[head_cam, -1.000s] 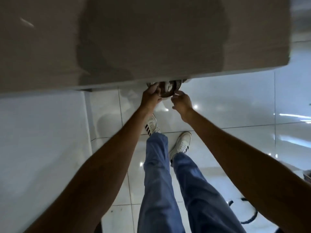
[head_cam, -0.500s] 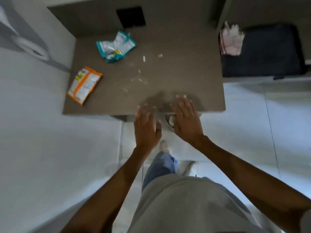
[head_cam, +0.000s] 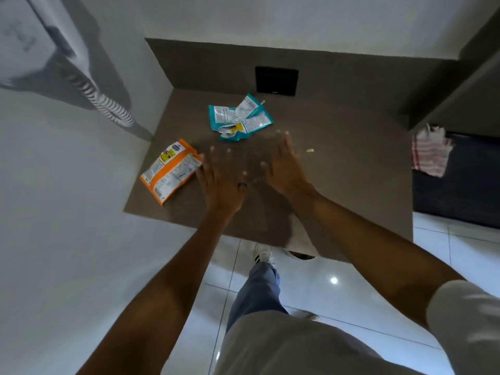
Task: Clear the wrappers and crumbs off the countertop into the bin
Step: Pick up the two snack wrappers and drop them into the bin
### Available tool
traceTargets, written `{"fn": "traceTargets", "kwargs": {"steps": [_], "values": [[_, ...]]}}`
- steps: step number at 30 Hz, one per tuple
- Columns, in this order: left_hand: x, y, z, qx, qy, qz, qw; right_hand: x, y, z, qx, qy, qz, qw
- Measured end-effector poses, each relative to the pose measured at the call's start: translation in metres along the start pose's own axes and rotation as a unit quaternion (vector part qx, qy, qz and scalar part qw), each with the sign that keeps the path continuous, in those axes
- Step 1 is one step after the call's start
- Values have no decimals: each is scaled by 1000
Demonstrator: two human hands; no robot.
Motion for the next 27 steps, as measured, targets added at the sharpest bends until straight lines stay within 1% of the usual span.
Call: {"fn": "traceTargets", "kwargs": {"steps": [2,4,6,7,8,10,11,13,14,16,17,19,20,21,22,23,25,26,27], "values": [[-21,-17,0,4,-9,52,999,-37,-20,-9,3,-5,18,1000],[-36,-42,-2,0,-24,137,990,-77,-42,-18,16,-29,31,999],[-41,-69,-11,15,-51,215,975,-109,-55,-33,25,-58,30,998],[-42,-81,-18,31,-76,243,967,-121,-57,-42,35,-70,30,996],[-43,-90,-23,35,-103,254,961,-130,-56,-50,22,-75,23,997],[-44,-100,-30,10,-125,233,964,-138,-52,-61,26,-67,33,997],[-44,-103,-30,0,-121,218,968,-138,-52,-62,37,-50,41,997],[-45,-110,-23,16,-96,210,973,-135,-52,-56,34,-15,43,998],[-44,-114,-18,51,-70,226,970,-128,-54,-49,25,-2,38,999],[-37,-116,-4,168,3,244,955,-111,-59,-34,-28,19,26,999],[-28,-113,5,233,46,244,940,-95,-63,-27,-61,40,36,997],[3,-99,26,351,150,255,889,-49,-76,-9,-135,114,75,981],[23,-87,39,349,200,224,888,-18,-83,-2,-175,156,111,966],[43,-75,48,339,228,176,896,13,-89,3,-208,186,147,949],[68,-64,49,345,240,119,900,49,-93,6,-239,200,178,933],[93,-52,48,356,247,81,898,85,-96,6,-266,196,193,924],[150,-31,36,386,223,66,893,152,-95,-2,-308,157,181,921],[176,-23,29,398,202,62,893,179,-95,-9,-323,136,160,923],[203,-16,19,409,165,54,896,208,-92,-18,-336,117,124,926]]}}
Point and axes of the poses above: each hand's wrist, its own x-axis away from the middle knuckle, its own z-axis out of the back of the hand, y = z × x, the point moved 3 cm from there along -x, towards the middle knuckle, and after that the axes turned 3 degrees about -x, right-handed, at the moved point
